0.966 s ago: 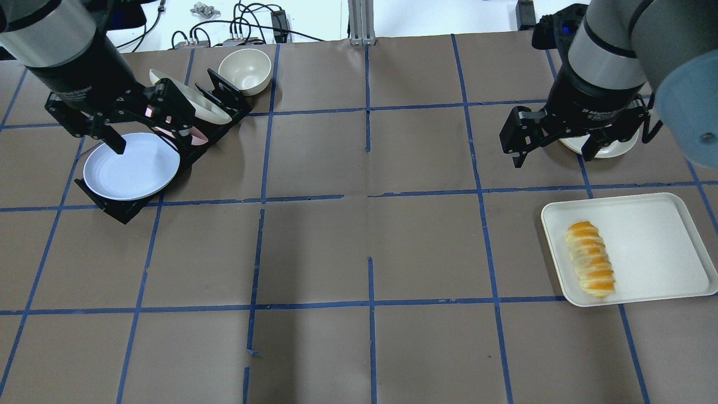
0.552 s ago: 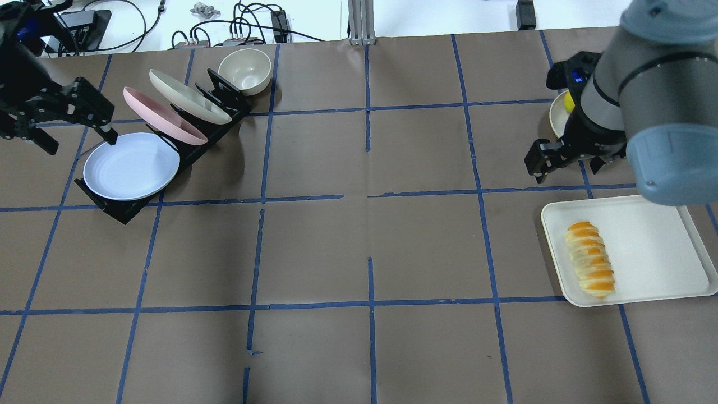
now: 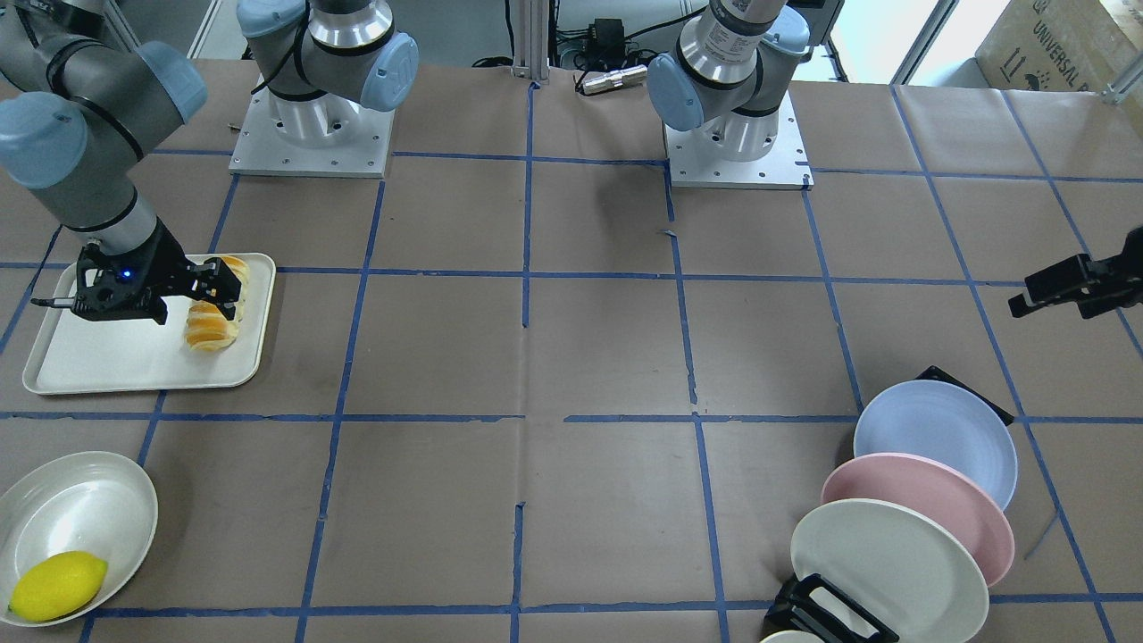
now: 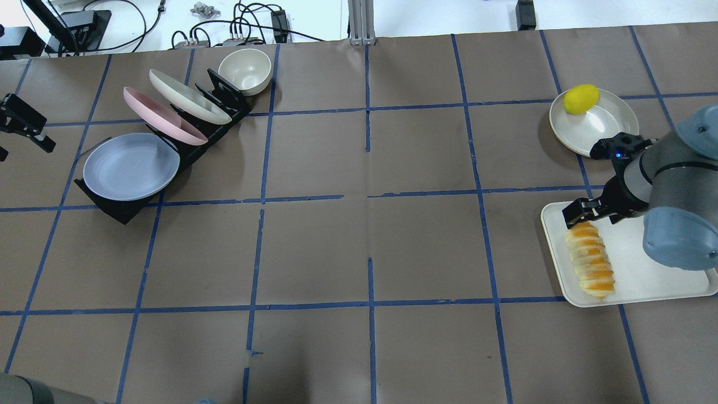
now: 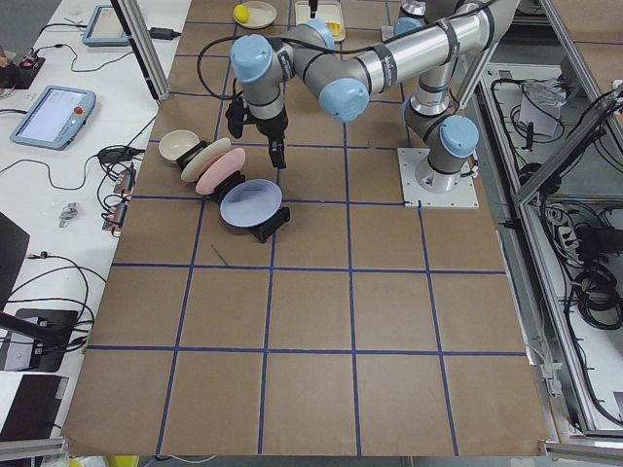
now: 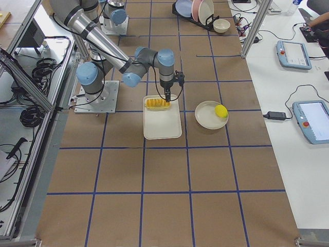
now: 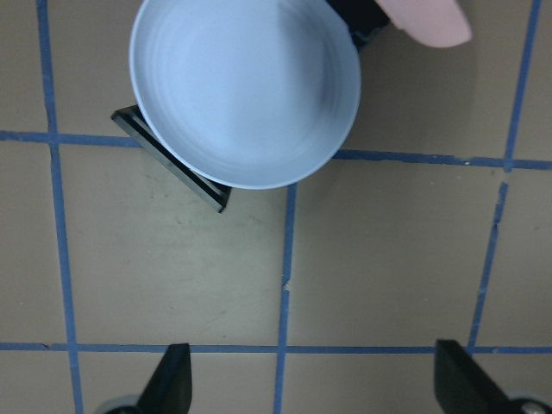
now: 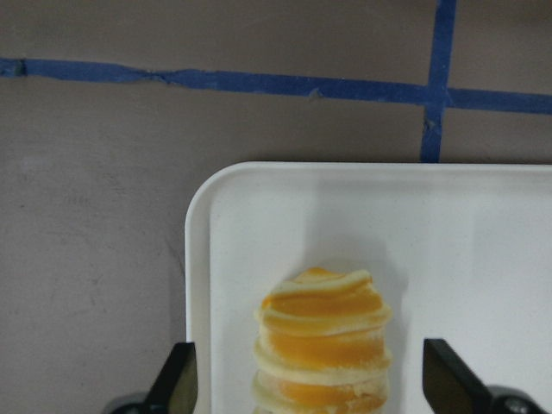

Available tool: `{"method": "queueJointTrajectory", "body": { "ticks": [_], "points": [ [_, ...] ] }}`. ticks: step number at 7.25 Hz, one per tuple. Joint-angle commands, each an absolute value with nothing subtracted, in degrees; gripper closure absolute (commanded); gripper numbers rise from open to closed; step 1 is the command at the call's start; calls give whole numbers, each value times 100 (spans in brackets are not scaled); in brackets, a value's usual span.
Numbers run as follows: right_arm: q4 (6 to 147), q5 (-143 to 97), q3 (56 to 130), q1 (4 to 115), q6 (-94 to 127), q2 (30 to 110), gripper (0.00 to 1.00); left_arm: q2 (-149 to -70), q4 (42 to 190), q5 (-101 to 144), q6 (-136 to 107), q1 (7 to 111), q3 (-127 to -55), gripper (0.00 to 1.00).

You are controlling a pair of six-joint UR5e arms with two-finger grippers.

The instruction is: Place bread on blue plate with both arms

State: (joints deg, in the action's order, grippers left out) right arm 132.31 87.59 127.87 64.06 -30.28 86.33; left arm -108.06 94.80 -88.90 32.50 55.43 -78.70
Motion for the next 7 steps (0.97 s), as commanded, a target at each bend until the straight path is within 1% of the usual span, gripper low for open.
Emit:
{"method": "queueJointTrajectory", "body": {
  "ticks": [1, 2, 3, 4, 5, 6, 7],
  "points": [
    [13342, 8754, 12980, 6320, -3094, 8473, 9, -11991, 8845, -8816, 3874, 5423, -7376, 0],
    [13368, 8771, 13138, 6293, -3102, 8473, 10, -12380, 8833, -8763, 3885, 5440, -7200, 0],
    [13446, 8789, 13148, 6258, -3111, 8429, 11, -12662, 8746, -8597, 3885, 5484, -7146, 0],
    [13439, 8928, 13148, 6223, -3216, 8420, 11, -12830, 8562, -8578, 3885, 5493, -7128, 0],
    [13430, 9165, 13157, 6214, -3252, 8385, 11, -12945, 8526, -8561, 3876, 5563, -7128, 1],
    [13430, 9202, 13209, 6214, -3252, 8376, 13, -13059, 8499, -8474, 3876, 5581, -7137, 6],
    [13438, 9220, 13236, 6214, -3235, 8385, 58, -13165, 8499, -8273, 3859, 5581, -7128, 10]
  ]
}}
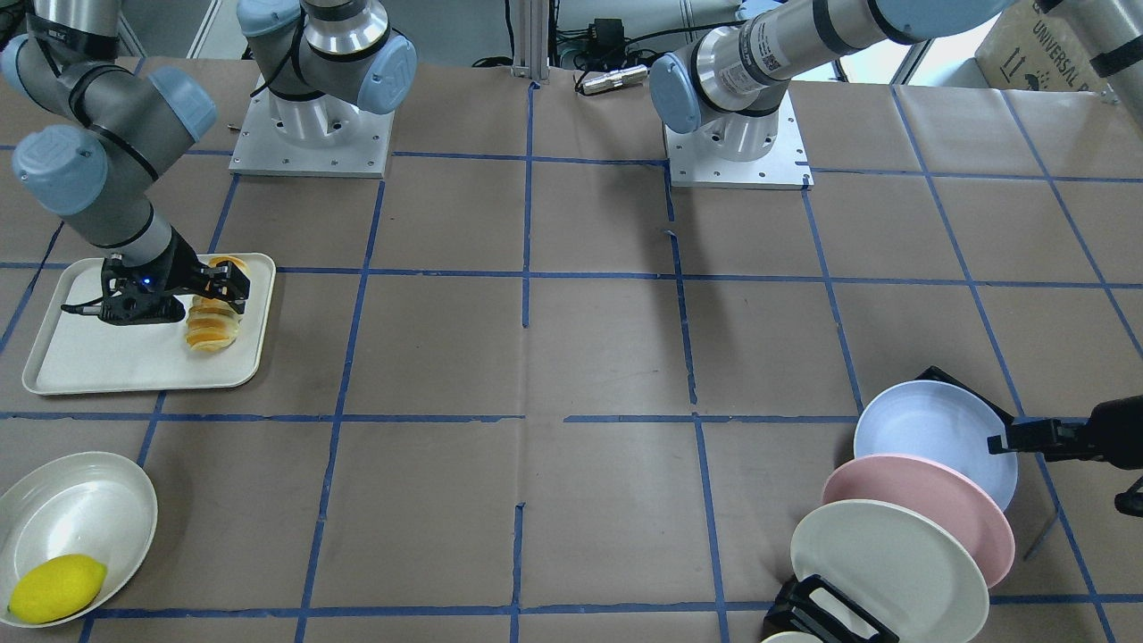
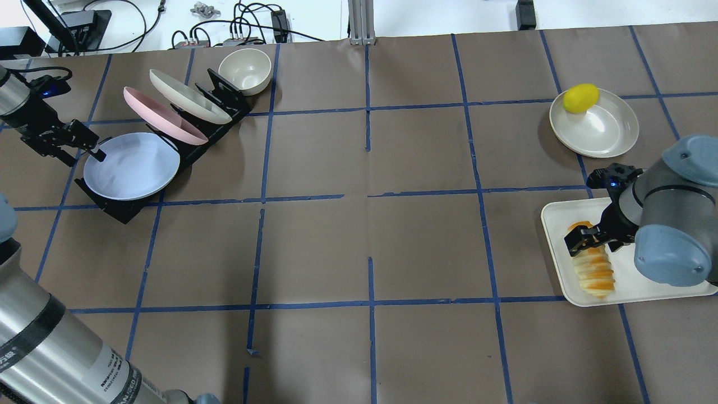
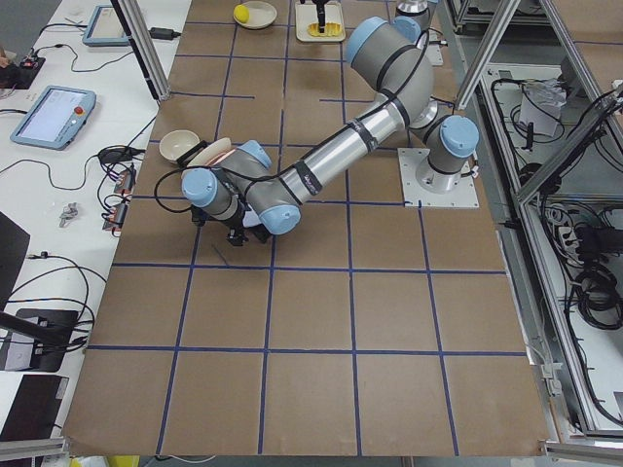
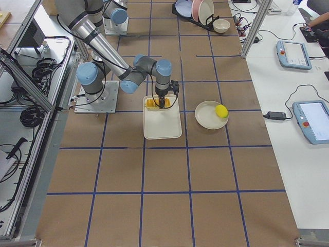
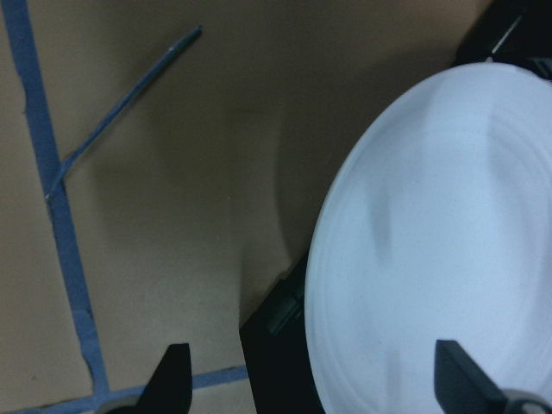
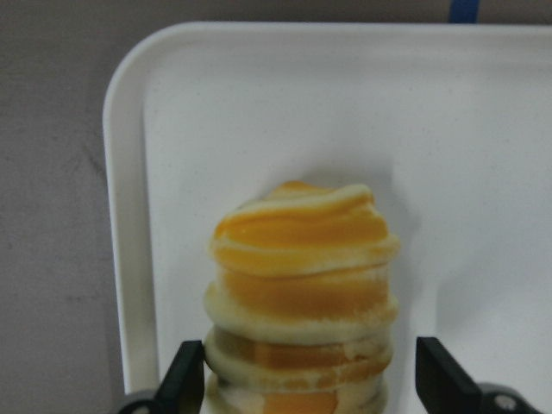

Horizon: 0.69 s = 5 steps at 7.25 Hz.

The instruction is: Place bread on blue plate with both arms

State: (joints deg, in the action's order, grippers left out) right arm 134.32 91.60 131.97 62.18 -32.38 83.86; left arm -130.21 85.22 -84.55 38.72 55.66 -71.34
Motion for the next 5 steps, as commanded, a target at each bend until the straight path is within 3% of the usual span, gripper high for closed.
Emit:
{"method": "queueJointTrajectory", "body": {
  "ticks": [1, 2, 3, 4, 5],
  "points": [
    [13378, 9246, 13245, 6214, -3208, 8393, 95, -13166, 8499, -8262, 3858, 5581, -7119, 28],
    [13360, 9246, 13245, 6223, -3191, 8420, 97, -13149, 8499, -8262, 3876, 5590, -7119, 46],
    [13377, 9255, 13158, 6231, -3208, 8516, 97, -13105, 8499, -8262, 3850, 5607, -7076, 86],
    [13281, 9246, 13088, 6258, -3208, 8647, 97, -13131, 8508, -8253, 3850, 5607, -6945, 97],
    [13089, 9246, 13035, 6293, -3182, 8918, 97, -13087, 8551, -8262, 3841, 5607, -6856, 97]
  ]
}}
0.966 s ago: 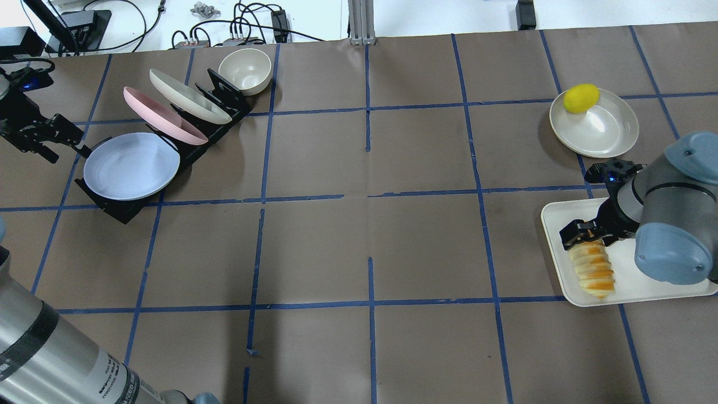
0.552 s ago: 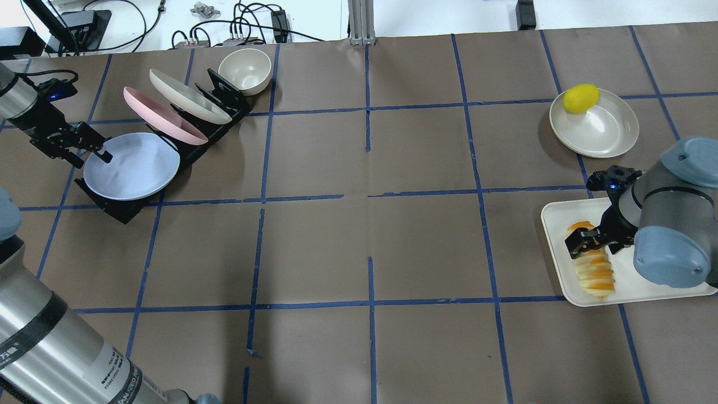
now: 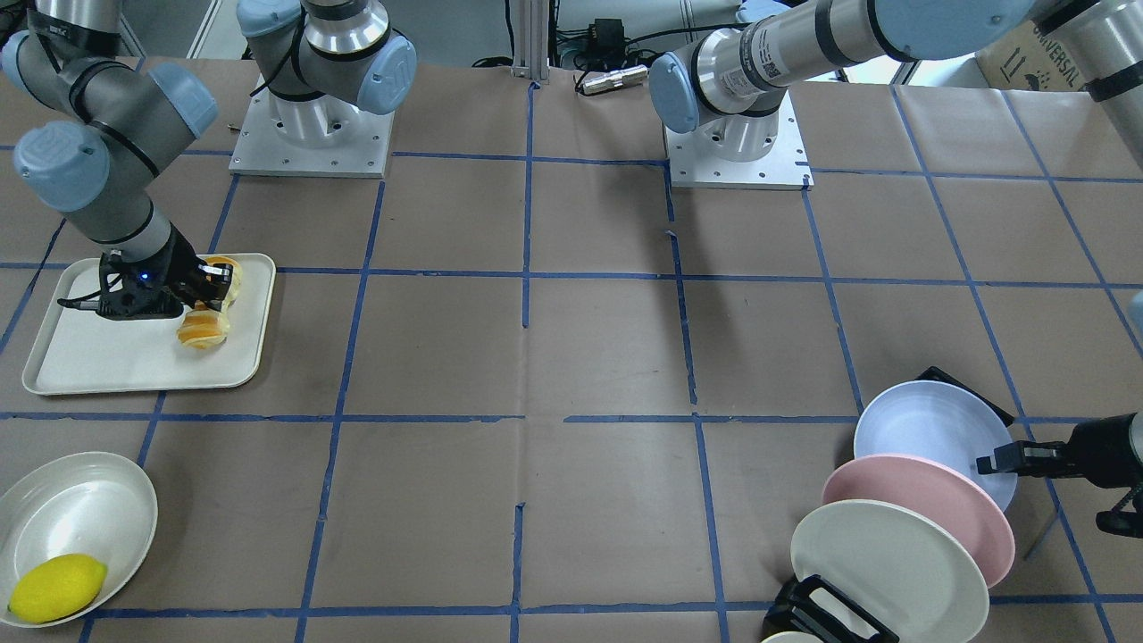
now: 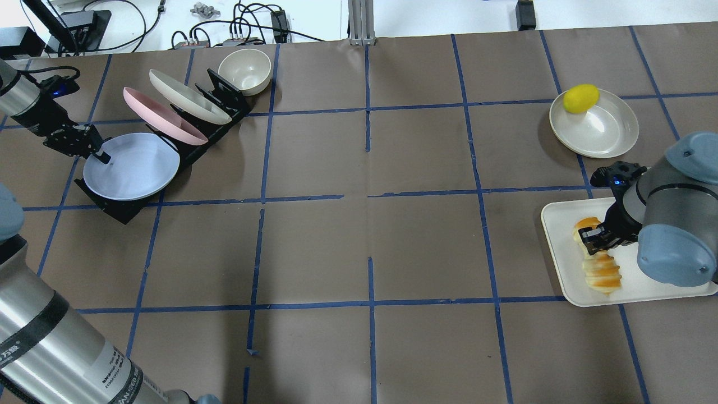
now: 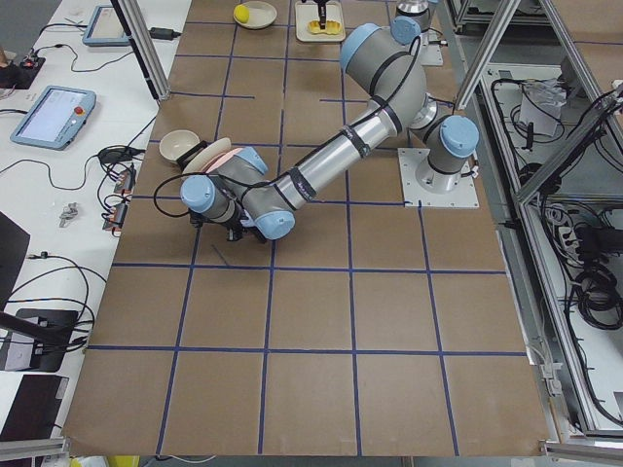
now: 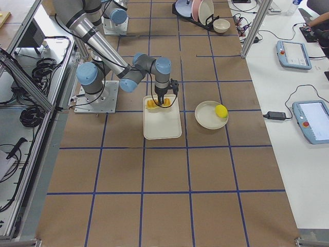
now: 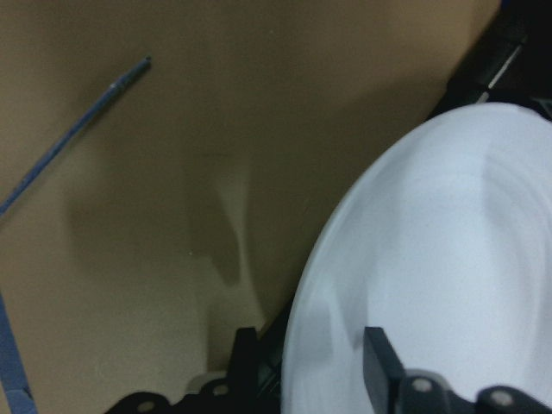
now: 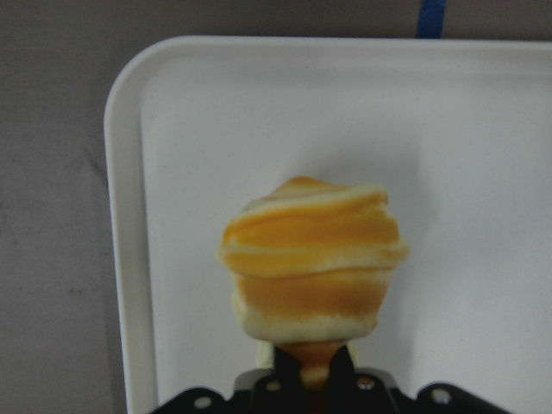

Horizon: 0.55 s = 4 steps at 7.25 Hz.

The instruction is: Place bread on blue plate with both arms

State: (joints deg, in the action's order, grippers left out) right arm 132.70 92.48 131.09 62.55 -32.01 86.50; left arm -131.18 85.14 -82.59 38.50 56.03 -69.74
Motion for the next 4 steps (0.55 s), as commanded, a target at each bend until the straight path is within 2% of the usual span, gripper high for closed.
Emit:
{"method": "queueJointTrajectory", "body": {
  "ticks": [1, 4],
  "points": [
    [12704, 9237, 12843, 6380, -3156, 9138, 96, -13017, 8595, -8279, 3850, 5607, -6734, 97],
    [11114, 9263, 11343, 7378, -2212, 9457, 96, -12754, 8956, -8375, 4382, 5459, -6661, 97]
  ]
}}
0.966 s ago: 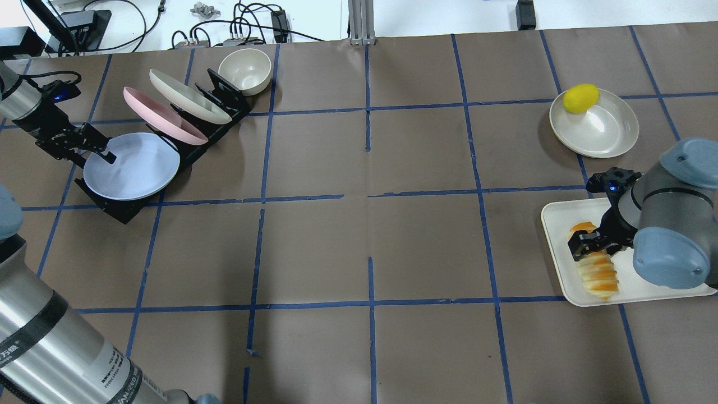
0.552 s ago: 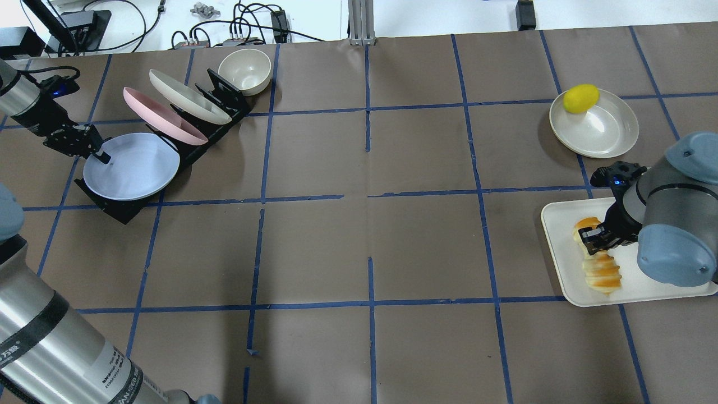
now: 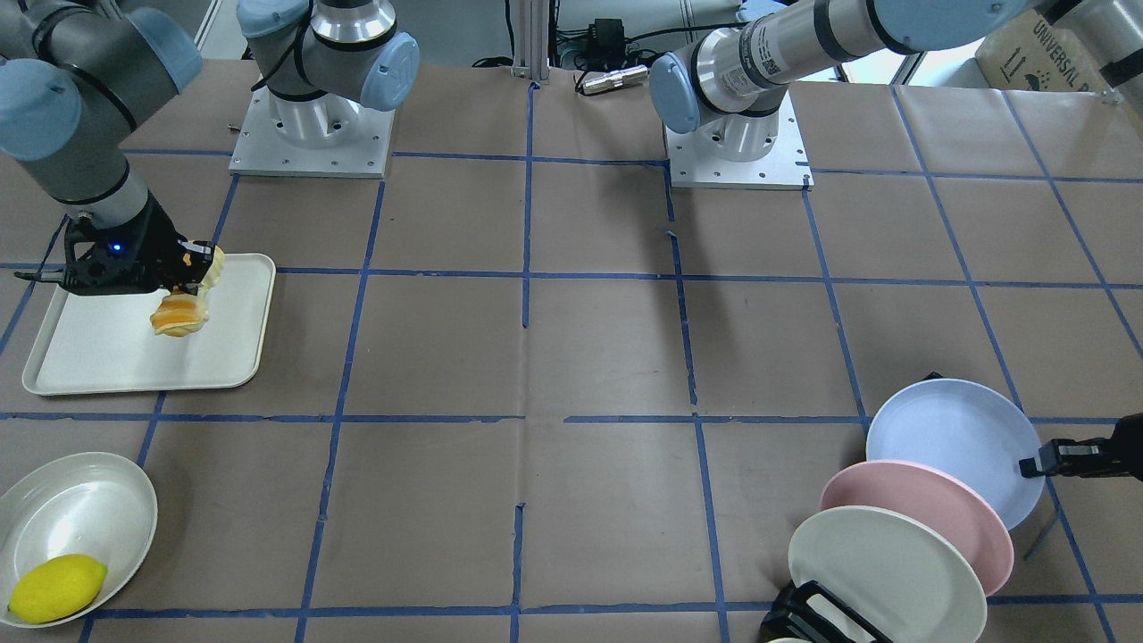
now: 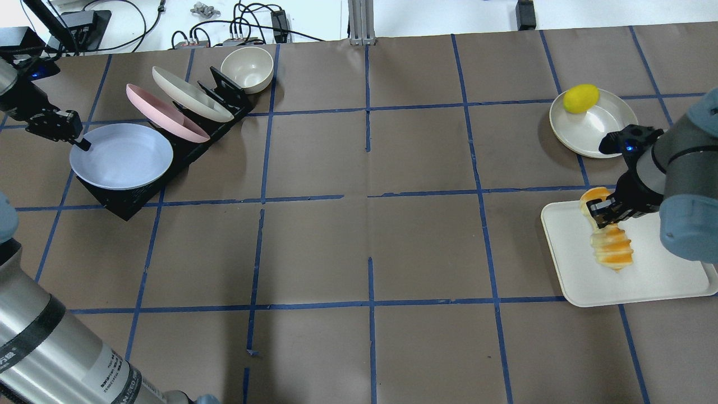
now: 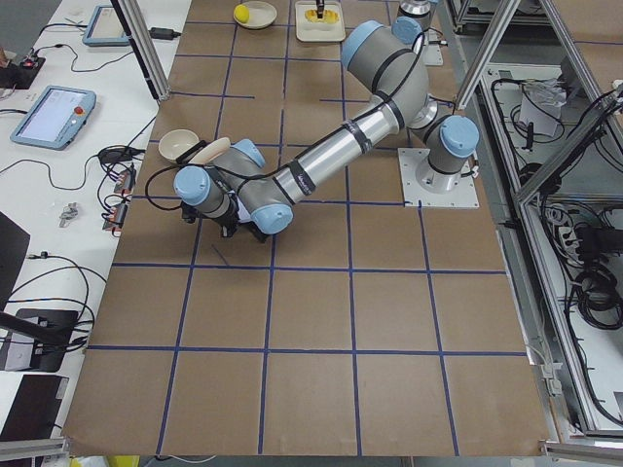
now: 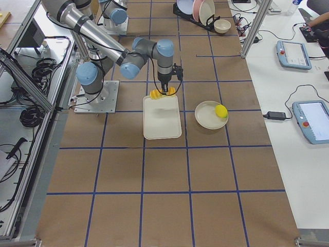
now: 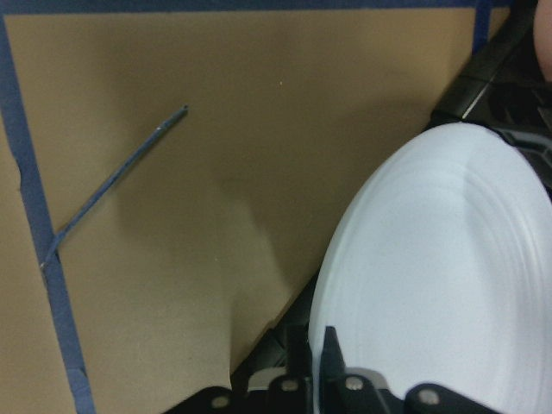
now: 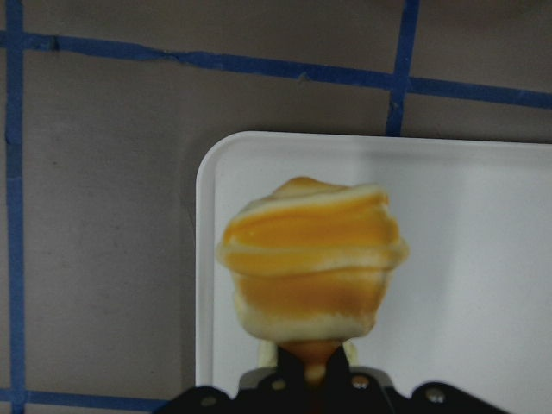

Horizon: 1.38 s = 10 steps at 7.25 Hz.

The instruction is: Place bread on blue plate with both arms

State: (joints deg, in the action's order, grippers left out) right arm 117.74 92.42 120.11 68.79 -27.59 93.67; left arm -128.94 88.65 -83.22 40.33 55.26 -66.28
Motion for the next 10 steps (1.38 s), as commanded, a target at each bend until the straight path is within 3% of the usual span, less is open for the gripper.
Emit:
{"method": "queueJointTrajectory", "body": {
  "ticks": [1, 4, 7, 10],
  "points": [
    [10753, 9281, 10929, 7844, -1571, 9466, 96, -12579, 9191, -8385, 4447, 5293, -6662, 97],
    [10266, 9414, 10415, 8989, -547, 9448, 96, -11526, 10097, -8727, 4439, 5316, -6837, 97],
    [10257, 9422, 10424, 9245, -282, 9466, 96, -10392, 10169, -8666, 4046, 6131, -7862, 97],
    [10283, 9457, 10406, 9597, -9, 9457, 96, -10186, 9820, -7842, 2455, 7440, -8577, 97]
  ]
}}
